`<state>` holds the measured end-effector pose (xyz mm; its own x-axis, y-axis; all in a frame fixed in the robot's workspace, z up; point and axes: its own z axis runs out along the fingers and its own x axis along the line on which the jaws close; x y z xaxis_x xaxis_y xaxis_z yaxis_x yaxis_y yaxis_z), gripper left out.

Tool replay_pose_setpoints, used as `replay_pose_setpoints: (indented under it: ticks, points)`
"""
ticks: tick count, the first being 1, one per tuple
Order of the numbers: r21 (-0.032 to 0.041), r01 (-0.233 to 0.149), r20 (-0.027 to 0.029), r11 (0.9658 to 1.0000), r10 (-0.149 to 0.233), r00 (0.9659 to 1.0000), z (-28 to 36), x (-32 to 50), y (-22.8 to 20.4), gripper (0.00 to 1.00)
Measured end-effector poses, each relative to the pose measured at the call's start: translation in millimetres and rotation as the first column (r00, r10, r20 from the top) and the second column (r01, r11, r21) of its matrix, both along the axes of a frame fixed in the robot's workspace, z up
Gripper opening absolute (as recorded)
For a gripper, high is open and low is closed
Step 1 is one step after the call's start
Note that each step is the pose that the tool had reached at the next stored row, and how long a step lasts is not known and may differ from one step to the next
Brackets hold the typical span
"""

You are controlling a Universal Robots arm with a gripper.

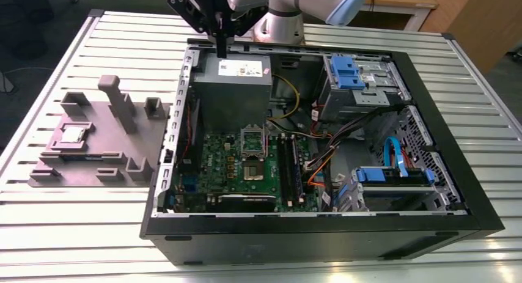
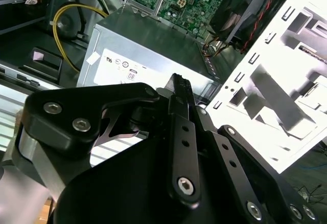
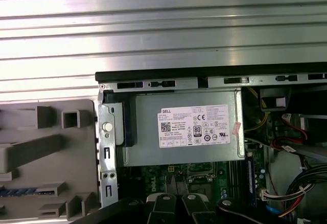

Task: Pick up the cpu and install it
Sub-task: 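Reach for the cpu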

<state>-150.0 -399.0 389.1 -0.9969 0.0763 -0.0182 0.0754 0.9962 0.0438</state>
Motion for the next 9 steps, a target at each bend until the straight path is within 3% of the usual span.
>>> replay_pose_setpoints:
  ticks: [9]
  points:
    - [0.0, 0.0, -0.0012, 1.0, 0.0, 1.0, -0.4, -4.0, 0.0, 0.1]
